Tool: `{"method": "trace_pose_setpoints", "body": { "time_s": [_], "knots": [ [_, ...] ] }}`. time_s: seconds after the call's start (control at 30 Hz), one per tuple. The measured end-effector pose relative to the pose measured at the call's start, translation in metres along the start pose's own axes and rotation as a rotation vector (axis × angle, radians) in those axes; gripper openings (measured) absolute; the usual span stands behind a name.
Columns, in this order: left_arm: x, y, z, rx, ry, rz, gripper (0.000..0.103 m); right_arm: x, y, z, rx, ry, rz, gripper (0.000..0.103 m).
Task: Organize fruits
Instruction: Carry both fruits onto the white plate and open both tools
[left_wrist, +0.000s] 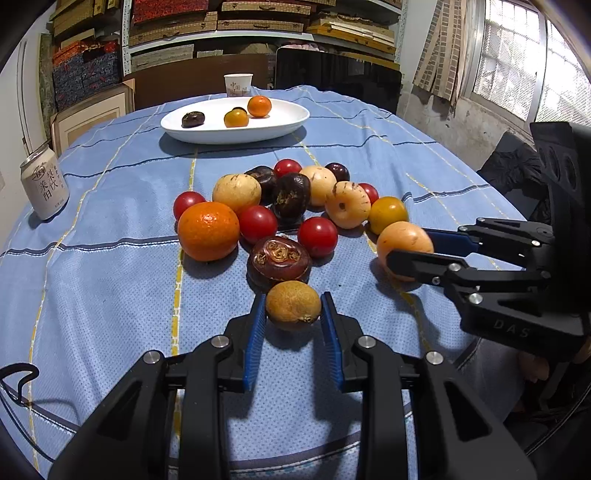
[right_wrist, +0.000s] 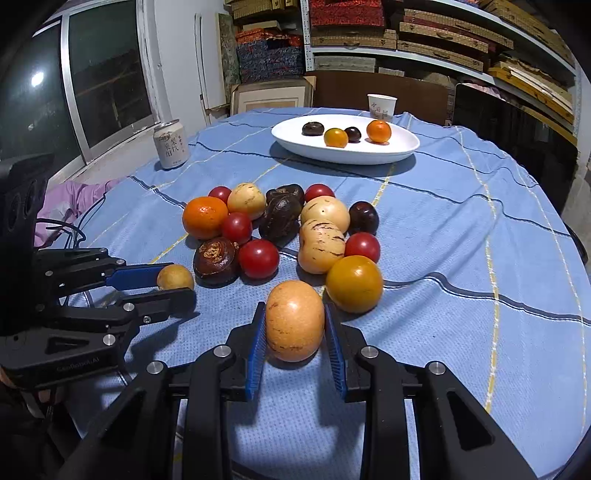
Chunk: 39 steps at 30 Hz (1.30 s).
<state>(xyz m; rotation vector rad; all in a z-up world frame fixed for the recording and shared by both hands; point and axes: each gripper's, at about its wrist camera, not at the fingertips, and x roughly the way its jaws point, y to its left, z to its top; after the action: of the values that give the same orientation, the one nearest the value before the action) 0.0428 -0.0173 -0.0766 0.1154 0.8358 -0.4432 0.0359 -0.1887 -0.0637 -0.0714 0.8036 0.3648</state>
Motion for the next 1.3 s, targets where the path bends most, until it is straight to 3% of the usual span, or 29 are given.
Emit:
{"method": "trace_pose_setpoints", "body": {
  "time_s": [0.4, 0.6, 0.77, 1.03, 1.3],
  "knots": [
    [-0.009, 0.004, 0.013, -0.004, 0.015, 0.013, 0.029, -0.017, -0.012, 0.006, 0.003, -0.046, -0.04, 0.031],
    [-0.026, 0.02, 0.06, -0.014, -0.055, 0.008, 0.029, -0.034, -0.029, 0.04, 0.005, -0.112, -0.061, 0.031],
    [-0.014, 0.036, 0.117, -0.004, -0.102, 0.03, 0.029, -0.03, -0.045, 0.087, -0.006, -0.152, -0.083, 0.031],
    [0.058, 0.076, 0.196, -0.04, -0.074, 0.105, 0.029, 0.036, -0.072, 0.171, -0.008, -0.134, -0.131, 0.031],
    [0.134, 0.099, 0.222, -0.058, 0.007, 0.141, 0.029, 0.126, -0.094, 0.208, 0.03, -0.037, -0.128, 0.031]
  ]
}}
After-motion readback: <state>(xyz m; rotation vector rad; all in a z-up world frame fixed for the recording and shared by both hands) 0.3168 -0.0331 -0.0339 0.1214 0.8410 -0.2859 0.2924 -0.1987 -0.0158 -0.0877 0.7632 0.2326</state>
